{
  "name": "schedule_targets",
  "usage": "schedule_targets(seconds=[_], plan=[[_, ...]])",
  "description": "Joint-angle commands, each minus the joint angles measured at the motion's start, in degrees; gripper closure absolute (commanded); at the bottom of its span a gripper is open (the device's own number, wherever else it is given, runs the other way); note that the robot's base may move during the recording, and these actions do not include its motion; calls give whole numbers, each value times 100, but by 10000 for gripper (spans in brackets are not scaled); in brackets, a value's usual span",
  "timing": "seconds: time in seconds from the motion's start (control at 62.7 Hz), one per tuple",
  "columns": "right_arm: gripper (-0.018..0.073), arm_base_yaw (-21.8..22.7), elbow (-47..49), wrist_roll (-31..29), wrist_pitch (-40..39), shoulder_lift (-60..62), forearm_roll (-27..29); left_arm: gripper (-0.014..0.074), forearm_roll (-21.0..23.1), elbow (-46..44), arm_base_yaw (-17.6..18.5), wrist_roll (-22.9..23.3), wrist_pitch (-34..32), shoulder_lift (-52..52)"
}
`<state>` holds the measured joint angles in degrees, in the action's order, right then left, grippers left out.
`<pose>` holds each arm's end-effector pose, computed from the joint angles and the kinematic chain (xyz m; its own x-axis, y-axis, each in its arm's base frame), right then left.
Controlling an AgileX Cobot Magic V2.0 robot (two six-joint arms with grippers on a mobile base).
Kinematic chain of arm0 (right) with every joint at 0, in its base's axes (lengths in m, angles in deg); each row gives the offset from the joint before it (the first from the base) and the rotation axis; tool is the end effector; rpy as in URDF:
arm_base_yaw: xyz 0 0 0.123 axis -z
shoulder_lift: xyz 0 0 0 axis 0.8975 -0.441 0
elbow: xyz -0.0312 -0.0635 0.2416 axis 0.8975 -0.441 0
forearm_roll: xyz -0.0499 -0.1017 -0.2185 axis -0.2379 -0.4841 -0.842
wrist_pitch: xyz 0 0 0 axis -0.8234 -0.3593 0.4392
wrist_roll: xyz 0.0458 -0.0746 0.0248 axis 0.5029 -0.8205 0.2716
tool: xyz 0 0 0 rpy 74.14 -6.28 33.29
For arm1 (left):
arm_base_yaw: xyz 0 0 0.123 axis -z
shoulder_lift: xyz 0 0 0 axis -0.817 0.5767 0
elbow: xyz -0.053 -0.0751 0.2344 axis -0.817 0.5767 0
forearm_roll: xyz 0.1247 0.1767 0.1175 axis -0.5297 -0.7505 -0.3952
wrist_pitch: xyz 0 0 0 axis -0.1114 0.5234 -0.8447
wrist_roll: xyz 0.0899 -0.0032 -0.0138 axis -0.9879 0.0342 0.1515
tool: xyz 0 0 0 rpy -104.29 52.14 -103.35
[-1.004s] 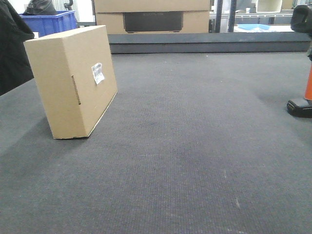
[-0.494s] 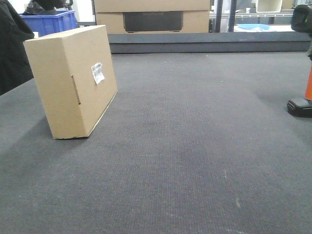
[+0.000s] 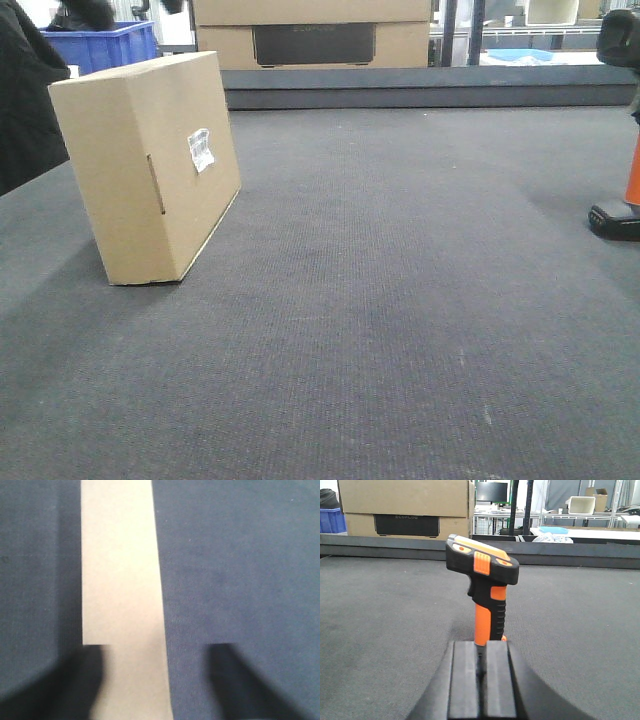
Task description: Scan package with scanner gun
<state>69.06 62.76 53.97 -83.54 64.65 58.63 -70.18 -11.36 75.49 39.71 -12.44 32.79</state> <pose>0.0844 -0.0074 0.2069 0.0220 0.0289 -0.9993 0.0859 0.9958 0.0306 0.3313 -0.1209 0.3308 -0.7755 0.0001 -0.6314 0.1175 0.9826 -0.1442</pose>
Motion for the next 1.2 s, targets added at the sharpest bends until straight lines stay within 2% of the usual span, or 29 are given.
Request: schedule_targets(seconds=[0.0, 0.048, 0.255, 0.542, 0.877, 0.925, 0.973, 1.1, 1.18], plan=[[721, -10, 3, -20, -116, 19, 0, 22, -23, -54, 33, 47, -205, -17], [721, -10, 3, -20, -116, 19, 0, -23, -32, -54, 33, 59, -244, -17], [721, -10, 3, -20, -116, 19, 0, 17, -374, -54, 33, 59, -141, 161], [721, -10, 3, -20, -116, 19, 0, 17, -397, -54, 33, 331, 205, 652], [721, -10, 3, -20, -116, 19, 0, 28, -452, -54, 33, 352, 603, 785], [721, -10, 3, -20, -116, 19, 0, 63, -452, -54, 33, 352, 603, 785], [721, -10, 3, -20, -116, 19, 0, 136, -452, -54, 33, 352, 607, 785], [721, -10, 3, -20, -116, 19, 0, 462, -452, -54, 33, 352, 607, 785], [721, -10, 3, -20, -116, 19, 0, 701, -452, -54, 33, 352, 560, 785]])
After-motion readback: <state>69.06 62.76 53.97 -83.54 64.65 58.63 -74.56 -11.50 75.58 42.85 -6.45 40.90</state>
